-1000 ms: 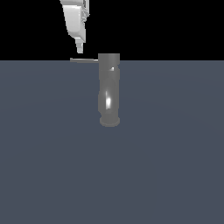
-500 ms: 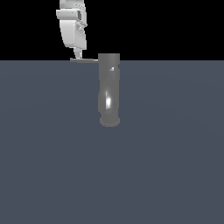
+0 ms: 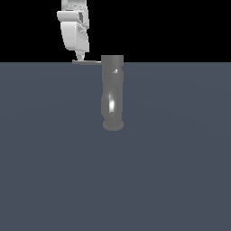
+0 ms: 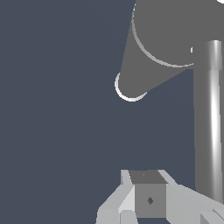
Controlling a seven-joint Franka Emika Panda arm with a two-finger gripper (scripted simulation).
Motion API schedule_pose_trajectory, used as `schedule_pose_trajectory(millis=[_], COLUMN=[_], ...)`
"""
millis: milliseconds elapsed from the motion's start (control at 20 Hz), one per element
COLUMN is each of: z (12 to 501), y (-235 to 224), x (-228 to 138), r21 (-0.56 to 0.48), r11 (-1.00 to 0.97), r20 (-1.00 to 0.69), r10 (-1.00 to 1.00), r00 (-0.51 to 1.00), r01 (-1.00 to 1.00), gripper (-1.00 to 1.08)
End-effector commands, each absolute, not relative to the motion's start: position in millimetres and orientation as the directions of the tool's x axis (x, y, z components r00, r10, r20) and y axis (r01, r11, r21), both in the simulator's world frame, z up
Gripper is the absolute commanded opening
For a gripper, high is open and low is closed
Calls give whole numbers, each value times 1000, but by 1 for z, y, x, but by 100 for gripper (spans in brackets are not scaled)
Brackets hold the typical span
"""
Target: Turn on the faucet by rotating a designated handle.
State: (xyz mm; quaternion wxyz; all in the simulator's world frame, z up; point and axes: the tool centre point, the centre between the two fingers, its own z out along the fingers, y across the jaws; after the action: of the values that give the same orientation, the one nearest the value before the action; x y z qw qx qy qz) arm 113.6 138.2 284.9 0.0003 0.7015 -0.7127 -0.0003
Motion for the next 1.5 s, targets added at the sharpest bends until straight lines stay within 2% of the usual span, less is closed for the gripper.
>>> schedule_pose_trajectory(millis=[0, 1450], z=[285, 285], y=[138, 134], x=[109, 35], r21=[0, 0], r11=[16, 16], r20=[0, 0], r10=[-1000, -1000], r00=[-16, -16], r01=[-1000, -1000], gripper=[-100, -100])
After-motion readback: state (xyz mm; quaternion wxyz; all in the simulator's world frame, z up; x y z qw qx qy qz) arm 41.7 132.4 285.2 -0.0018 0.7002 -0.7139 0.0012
